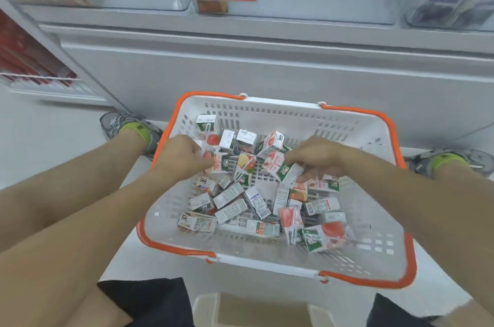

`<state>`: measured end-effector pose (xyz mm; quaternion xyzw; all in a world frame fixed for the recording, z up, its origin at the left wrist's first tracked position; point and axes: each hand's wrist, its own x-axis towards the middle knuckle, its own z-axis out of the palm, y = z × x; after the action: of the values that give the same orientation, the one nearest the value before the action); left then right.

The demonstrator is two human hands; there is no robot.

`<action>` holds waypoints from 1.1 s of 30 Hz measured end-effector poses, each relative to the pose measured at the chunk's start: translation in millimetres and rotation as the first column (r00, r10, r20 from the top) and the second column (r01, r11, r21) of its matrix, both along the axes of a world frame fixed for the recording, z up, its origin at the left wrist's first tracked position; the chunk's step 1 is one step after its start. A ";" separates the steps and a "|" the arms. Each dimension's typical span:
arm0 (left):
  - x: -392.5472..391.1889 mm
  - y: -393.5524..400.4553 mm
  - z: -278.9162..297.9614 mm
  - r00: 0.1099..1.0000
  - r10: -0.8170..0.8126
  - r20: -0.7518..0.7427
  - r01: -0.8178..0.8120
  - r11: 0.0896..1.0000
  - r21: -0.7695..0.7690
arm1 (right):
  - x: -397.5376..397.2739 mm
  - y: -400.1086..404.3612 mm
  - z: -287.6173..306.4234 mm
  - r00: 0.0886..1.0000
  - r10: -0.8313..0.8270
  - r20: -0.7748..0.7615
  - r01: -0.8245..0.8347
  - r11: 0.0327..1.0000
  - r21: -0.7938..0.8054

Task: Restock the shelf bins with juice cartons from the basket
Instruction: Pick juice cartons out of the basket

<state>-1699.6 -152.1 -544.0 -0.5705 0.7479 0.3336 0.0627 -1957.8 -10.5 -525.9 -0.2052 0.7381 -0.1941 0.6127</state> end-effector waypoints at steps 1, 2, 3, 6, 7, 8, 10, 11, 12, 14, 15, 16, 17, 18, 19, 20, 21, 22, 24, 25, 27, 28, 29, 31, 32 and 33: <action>-1.2 -1.1 10.3 0.962 0.235 -0.140 -0.198 0.952 0.234 | -6.2 1.6 22.3 0.995 -0.041 0.093 0.044 0.999 -0.022; -2.5 0.2 21.4 0.872 0.434 -0.228 -0.299 0.839 0.455 | -12.8 4.4 41.0 0.981 -0.079 0.176 0.089 0.995 -0.051; -4.6 4.6 32.9 0.778 0.563 -0.280 -0.293 0.718 0.631 | -18.7 8.5 57.9 0.963 -0.105 0.249 0.129 0.988 -0.083; -21.2 24.6 70.2 0.580 0.731 -0.359 -0.077 0.488 0.869 | -31.0 21.8 97.5 0.931 -0.127 0.342 0.202 0.960 -0.193; -29.2 31.2 80.8 0.523 0.765 -0.377 -0.010 0.448 0.894 | -32.3 26.9 108.2 0.919 -0.141 0.368 0.239 0.942 -0.237; -36.8 37.0 92.1 0.492 0.776 -0.395 0.043 0.432 0.901 | -32.5 31.7 117.5 0.897 -0.157 0.413 0.291 0.913 -0.286; -51.5 45.5 115.0 0.484 0.751 -0.449 0.113 0.456 0.883 | -30.8 39.0 132.5 0.839 -0.170 0.516 0.398 0.839 -0.371; -57.7 48.2 127.1 0.496 0.717 -0.489 0.150 0.484 0.862 | -29.4 40.4 138.6 0.813 -0.165 0.558 0.436 0.808 -0.397; -63.5 49.4 138.9 0.509 0.677 -0.533 0.188 0.516 0.836 | -28.5 40.5 143.3 0.791 -0.165 0.589 0.468 0.783 -0.409; -74.1 49.2 162.0 0.528 0.610 -0.591 0.227 0.569 0.790 | -26.4 38.2 151.6 0.778 -0.176 0.604 0.500 0.754 -0.425; -78.2 46.8 171.3 0.536 0.585 -0.608 0.235 0.588 0.774 | -25.8 36.4 154.2 0.788 -0.177 0.589 0.496 0.749 -0.439; -81.3 42.4 177.9 0.551 0.558 -0.621 0.241 0.606 0.758 | -24.9 34.4 156.9 0.809 -0.169 0.563 0.477 0.749 -0.459; -83.5 38.3 184.0 0.565 0.533 -0.630 0.250 0.618 0.746 | -24.6 32.5 157.9 0.833 -0.159 0.530 0.451 0.751 -0.483; -84.2 33.5 187.5 0.573 0.513 -0.640 0.260 0.626 0.735 | -23.9 30.5 159.4 0.858 -0.153 0.490 0.422 0.754 -0.504; -84.7 29.0 188.4 0.566 0.506 -0.651 0.264 0.636 0.725 | -23.7 28.2 159.8 0.879 -0.155 0.452 0.401 0.755 -0.519; -85.2 24.9 187.4 0.554 0.496 -0.669 0.266 0.655 0.707 | -23.0 25.5 160.8 0.895 -0.164 0.414 0.384 0.756 -0.531; -85.9 22.4 186.0 0.538 0.485 -0.690 0.263 0.680 0.684 | -22.4 22.4 161.5 0.913 -0.176 0.369 0.366 0.754 -0.545; -87.3 20.9 184.1 0.526 0.465 -0.712 0.257 0.712 0.654 | -20.9 18.9 162.9 0.928 -0.190 0.322 0.349 0.750 -0.562; -92.7 18.8 179.8 0.527 0.399 -0.750 0.247 0.773 0.584 | -17.9 11.3 165.7 0.941 -0.208 0.267 0.330 0.734 -0.593; -96.4 18.9 179.1 0.544 0.345 -0.765 0.262 0.796 0.546 | -16.9 7.6 166.7 0.943 -0.211 0.256 0.327 0.726 -0.605; -101.7 19.1 178.0 0.576 0.242 -0.781 0.313 0.817 0.484 | -15.3 0.8 170.3 0.953 -0.204 0.224 0.301 0.726 -0.619; -102.9 18.9 179.1 0.578 0.222 -0.785 0.327 0.818 0.472 | -15.9 -2.1 172.8 0.961 -0.190 0.200 0.274 0.734 -0.621; -102.6 17.9 181.2 0.576 0.224 -0.786 0.325 0.819 0.472 | -16.8 -5.2 175.7 0.970 -0.169 0.175 0.242 0.746 -0.620; -97.6 13.5 184.7 0.569 0.229 -0.790 0.324 0.820 0.471 | -19.1 -9.7 184.1 0.977 -0.128 0.169 0.206 0.760 -0.617; -93.8 11.1 186.8 0.563 0.230 -0.794 0.326 0.821 0.468 | -19.8 -10.9 188.5 0.978 -0.102 0.181 0.194 0.761 -0.619; -89.6 8.9 188.7 0.552 0.235 -0.800 0.320 0.826 0.464 | -19.8 -11.8 192.0 0.982 -0.066 0.177 0.163 0.764 -0.624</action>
<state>-1789.2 -143.2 -355.3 -0.2788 0.5674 0.7646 -0.1253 -1977.6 -22.2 -333.9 -0.3401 0.5937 -0.4836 0.5458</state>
